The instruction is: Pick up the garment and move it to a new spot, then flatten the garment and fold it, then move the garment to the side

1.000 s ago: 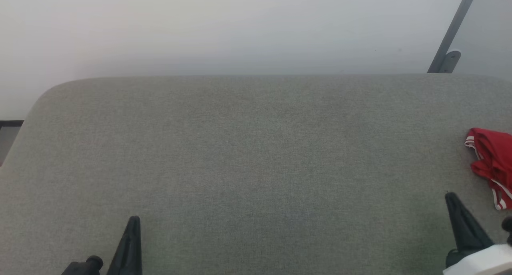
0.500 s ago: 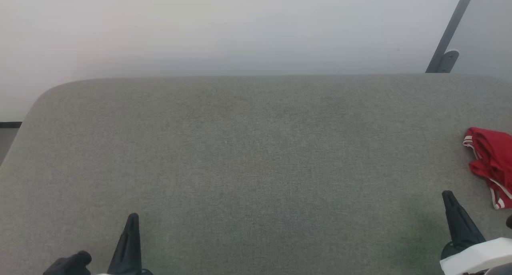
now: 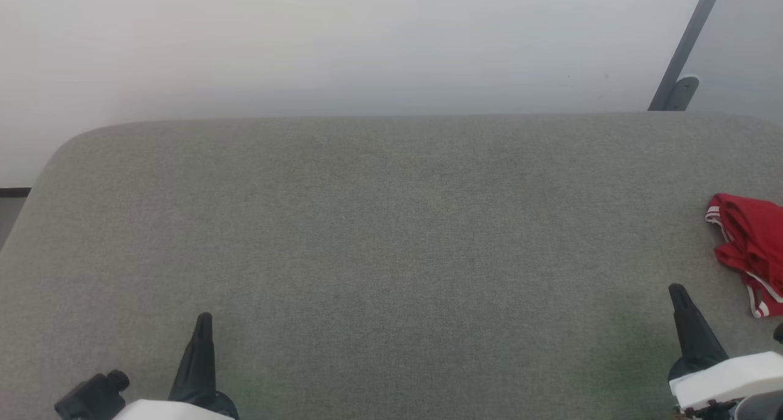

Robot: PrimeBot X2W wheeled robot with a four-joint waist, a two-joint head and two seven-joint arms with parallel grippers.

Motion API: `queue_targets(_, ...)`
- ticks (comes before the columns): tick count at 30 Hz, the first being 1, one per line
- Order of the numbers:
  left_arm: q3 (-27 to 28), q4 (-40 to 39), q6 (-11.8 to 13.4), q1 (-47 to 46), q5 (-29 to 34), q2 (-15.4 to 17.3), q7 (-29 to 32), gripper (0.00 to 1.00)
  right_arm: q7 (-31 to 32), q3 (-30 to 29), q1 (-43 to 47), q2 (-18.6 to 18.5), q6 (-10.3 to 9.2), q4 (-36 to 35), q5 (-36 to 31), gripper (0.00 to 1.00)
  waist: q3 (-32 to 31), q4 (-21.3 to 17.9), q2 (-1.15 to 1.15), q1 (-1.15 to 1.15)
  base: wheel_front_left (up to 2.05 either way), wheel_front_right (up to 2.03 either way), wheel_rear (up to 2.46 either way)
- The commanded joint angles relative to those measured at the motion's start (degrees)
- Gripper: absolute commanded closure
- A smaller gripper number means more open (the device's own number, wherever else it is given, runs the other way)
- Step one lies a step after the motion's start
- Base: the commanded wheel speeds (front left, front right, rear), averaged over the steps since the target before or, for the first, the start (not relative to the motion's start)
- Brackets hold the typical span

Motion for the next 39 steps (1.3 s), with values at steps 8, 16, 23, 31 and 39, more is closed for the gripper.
queue_targets(8, -0.1, 0.3, -0.1, -2.8, -7.6, 0.7, 1.7, 1.00, 1.8, -1.2, -2.4, 1.1, 0.00, -0.2, 5.8, 1.00, 0.0, -0.2, 0.00, 0.00, 0.00, 0.00, 0.00)
queue_targets(16, -0.1, 1.0, -0.1, -4.0, -13.4, 0.8, 3.2, 1.00, 3.2, -1.9, -3.1, 2.5, 0.00, 0.2, 10.2, 1.00, 0.0, -0.3, 0.00, 0.00, 0.00, 0.00, 0.00)
queue_targets(23, -0.1, 1.7, -0.1, -5.0, -18.2, 0.9, 4.4, 1.00, 4.2, -2.4, -3.7, 3.6, 0.00, 0.5, 13.8, 1.00, -0.1, -0.4, 0.00, 0.00, 0.00, 0.00, 0.00)
queue_targets(31, -0.1, 2.5, -0.1, -6.1, -23.0, 0.9, 5.6, 1.00, 5.4, -2.8, -4.4, 4.7, 0.01, 0.8, 17.5, 1.00, -0.1, -0.6, 0.00, 0.00, 0.00, 0.00, 0.00)
queue_targets(39, 0.0, 3.1, -0.1, -7.1, -27.7, 0.9, 7.0, 1.00, 6.5, -3.3, -4.9, 5.8, 0.01, 1.0, 21.0, 1.00, -0.1, -0.7, 0.00, 0.00, 0.00, 0.00, 0.00)
